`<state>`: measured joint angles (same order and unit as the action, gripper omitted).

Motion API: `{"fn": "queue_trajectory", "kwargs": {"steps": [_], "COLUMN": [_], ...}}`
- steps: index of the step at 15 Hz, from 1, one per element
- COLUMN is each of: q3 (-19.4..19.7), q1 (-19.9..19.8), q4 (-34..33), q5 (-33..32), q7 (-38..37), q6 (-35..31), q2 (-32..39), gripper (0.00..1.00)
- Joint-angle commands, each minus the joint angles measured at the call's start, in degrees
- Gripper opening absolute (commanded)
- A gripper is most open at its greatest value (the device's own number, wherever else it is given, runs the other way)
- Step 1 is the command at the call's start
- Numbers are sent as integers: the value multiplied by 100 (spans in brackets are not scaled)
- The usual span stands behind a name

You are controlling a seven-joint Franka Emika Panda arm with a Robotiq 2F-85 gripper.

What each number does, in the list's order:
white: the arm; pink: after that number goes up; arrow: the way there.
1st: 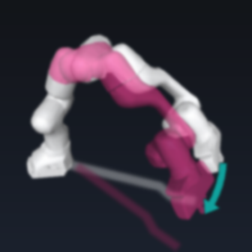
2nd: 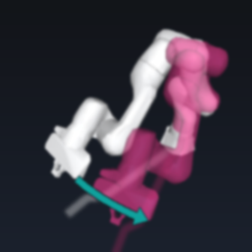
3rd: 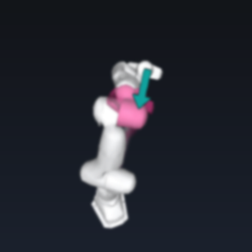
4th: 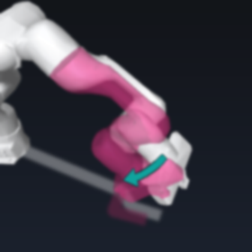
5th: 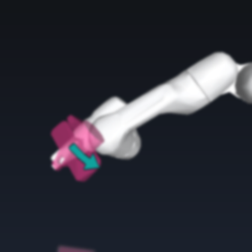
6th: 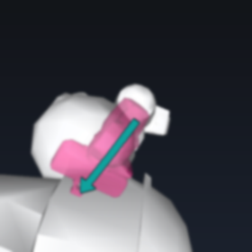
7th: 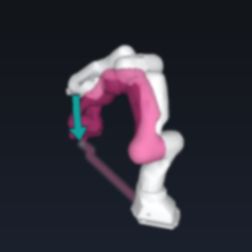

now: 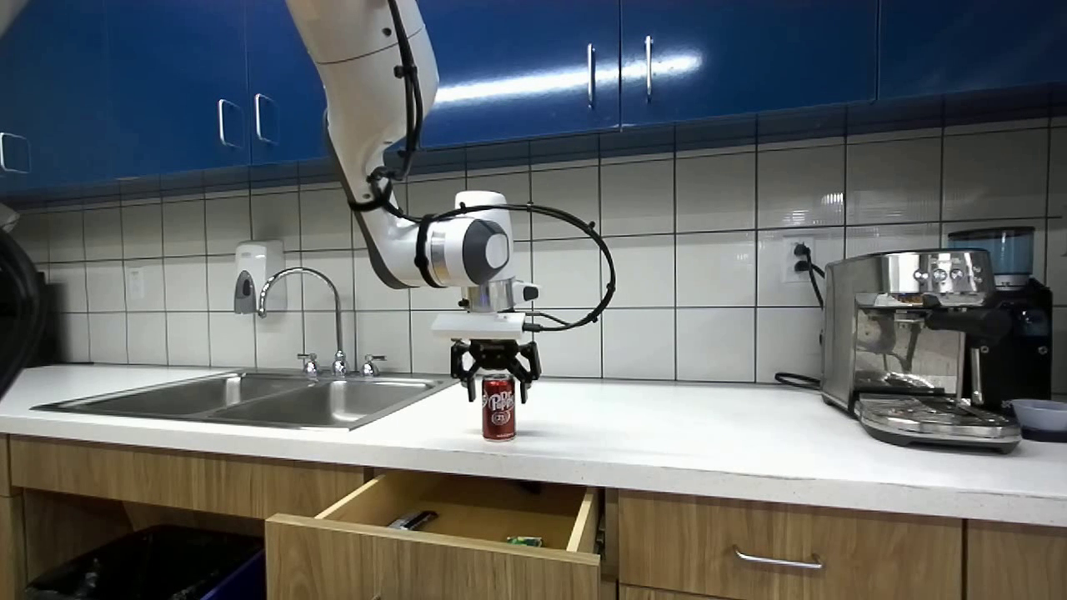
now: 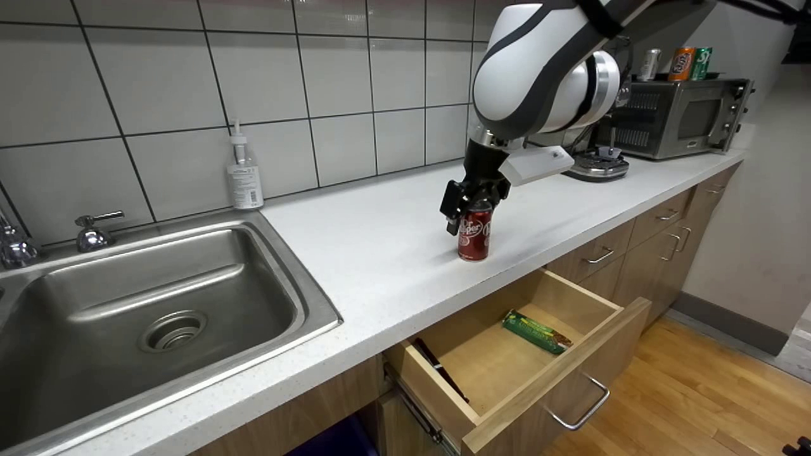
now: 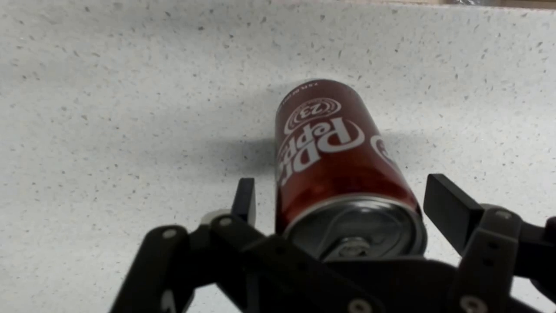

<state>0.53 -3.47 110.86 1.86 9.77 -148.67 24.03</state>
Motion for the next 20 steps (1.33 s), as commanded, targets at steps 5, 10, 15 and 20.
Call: {"fn": "queue_trajectory", "kwargs": {"steps": [5,10,15,20], "q3": [6,-2,-35,10], "q1": [-14,-13,-34,-3], "q4": [64,73,148,274], "q5": [-67,-58,1,-40], "q7": [-107,-99,-76,-188], "q6": [-64,-58,-70,-248], "q2": [-63,-75,-190,-397], "gripper": [66,39,39,39]}}
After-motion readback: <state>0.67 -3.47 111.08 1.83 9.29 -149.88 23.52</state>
